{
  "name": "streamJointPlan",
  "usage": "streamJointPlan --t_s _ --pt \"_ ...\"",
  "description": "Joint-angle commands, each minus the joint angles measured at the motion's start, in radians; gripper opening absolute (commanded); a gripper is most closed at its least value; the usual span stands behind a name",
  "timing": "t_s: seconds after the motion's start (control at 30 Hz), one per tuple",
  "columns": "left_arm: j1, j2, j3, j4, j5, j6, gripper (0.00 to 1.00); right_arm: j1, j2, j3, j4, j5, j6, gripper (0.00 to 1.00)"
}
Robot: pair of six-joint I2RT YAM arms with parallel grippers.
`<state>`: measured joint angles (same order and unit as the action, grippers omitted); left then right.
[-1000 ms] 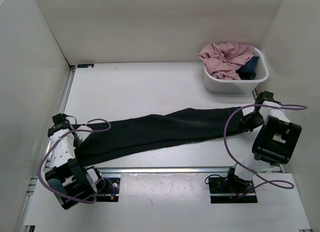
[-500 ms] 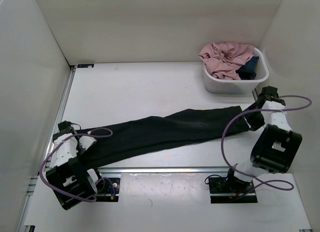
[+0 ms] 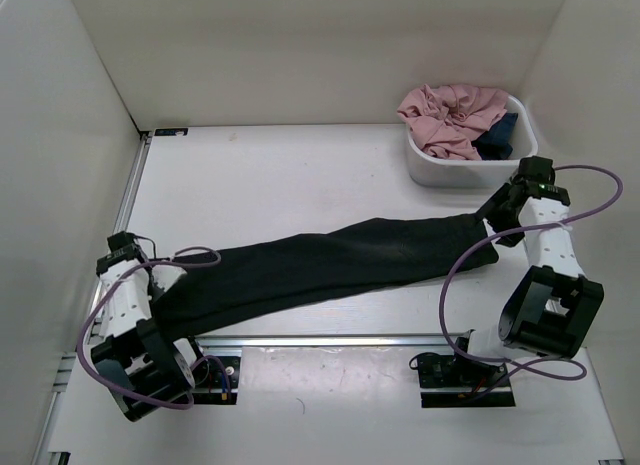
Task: Fold and stack the trousers
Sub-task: Fold the trousers
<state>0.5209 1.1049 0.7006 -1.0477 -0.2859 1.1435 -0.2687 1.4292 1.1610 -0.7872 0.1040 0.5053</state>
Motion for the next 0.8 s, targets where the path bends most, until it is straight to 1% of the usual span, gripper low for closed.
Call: streamJointPlan --t_s 0.0,0.07,0.1,0.13,0.2,0.23,0.27,0.3,0.4,0.43,0.47,0.5,0.53,0.57,0.63,0.67,0.7,0.73,0.77 --pt "0.005 -0.031 -0.036 -0.054 -0.052 0.015 0.14 -0.003 0.007 0.006 -0.004 -0.021 -0.050 0.69" --pt "0.005 -0.031 -0.061 -0.063 -0.052 0.015 0.14 -0.003 0.016 0.017 -0.004 -0.021 -0.060 0.69" --pt "0.005 -0.031 -0.097 -0.063 -0.061 0.025 0.16 0.006 0.025 0.017 -0.004 -0.041 -0.073 0.69" --pt "0.005 -0.031 -0.119 -0.063 -0.061 0.025 0.38 0.016 0.037 0.017 0.011 -0.090 -0.082 0.69" --pt "0.005 -0.031 -0.159 -0.063 -0.081 0.035 0.64 0.057 0.054 0.028 0.011 -0.105 -0.105 0.69" --pt "0.005 -0.031 -0.171 -0.054 -0.081 0.035 0.71 0.077 0.074 0.058 0.011 -0.096 -0.114 0.69" --pt "0.014 -0.031 -0.171 -0.054 -0.081 0.035 0.74 0.095 0.086 0.074 0.000 -0.081 -0.125 0.69" --pt "0.014 -0.031 -0.171 -0.043 -0.091 0.045 0.75 0.129 0.109 0.089 0.000 -0.038 -0.135 0.69" --pt "0.024 -0.022 -0.055 -0.043 -0.081 0.079 0.76 0.155 0.135 0.120 -0.003 -0.038 -0.136 0.63" --pt "0.024 -0.001 0.032 -0.043 -0.081 0.079 0.76 0.155 0.148 0.120 0.006 -0.038 -0.136 0.60" --pt "0.024 0.012 0.078 -0.043 -0.081 0.088 0.76 0.155 0.148 0.120 0.023 -0.038 -0.126 0.56" --pt "0.024 0.028 0.126 -0.043 -0.072 0.088 0.76 0.164 0.169 0.108 0.032 -0.038 -0.126 0.55" --pt "0.024 0.047 0.217 -0.072 -0.072 0.078 0.76 0.164 0.178 0.108 0.032 -0.038 -0.117 0.53" --pt "0.024 0.094 0.262 -0.086 -0.062 0.078 0.76 0.164 0.191 0.108 0.043 -0.038 -0.108 0.48" --pt "0.024 0.145 0.347 -0.097 -0.018 0.021 0.76 0.164 0.223 0.088 0.068 -0.038 -0.097 0.45" --pt "0.024 0.200 0.417 -0.109 0.003 -0.007 0.76 0.164 0.234 0.088 0.081 -0.038 -0.088 0.42" --pt "0.010 0.226 0.447 -0.109 0.023 -0.043 0.74 0.174 0.255 0.088 0.113 -0.038 -0.088 0.37" --pt "-0.002 0.252 0.467 -0.109 0.045 -0.135 0.72 0.174 0.266 0.075 0.130 -0.038 -0.070 0.34" --pt "-0.028 0.294 0.479 -0.118 0.103 -0.168 0.67 0.174 0.293 0.066 0.159 -0.038 -0.057 0.31"
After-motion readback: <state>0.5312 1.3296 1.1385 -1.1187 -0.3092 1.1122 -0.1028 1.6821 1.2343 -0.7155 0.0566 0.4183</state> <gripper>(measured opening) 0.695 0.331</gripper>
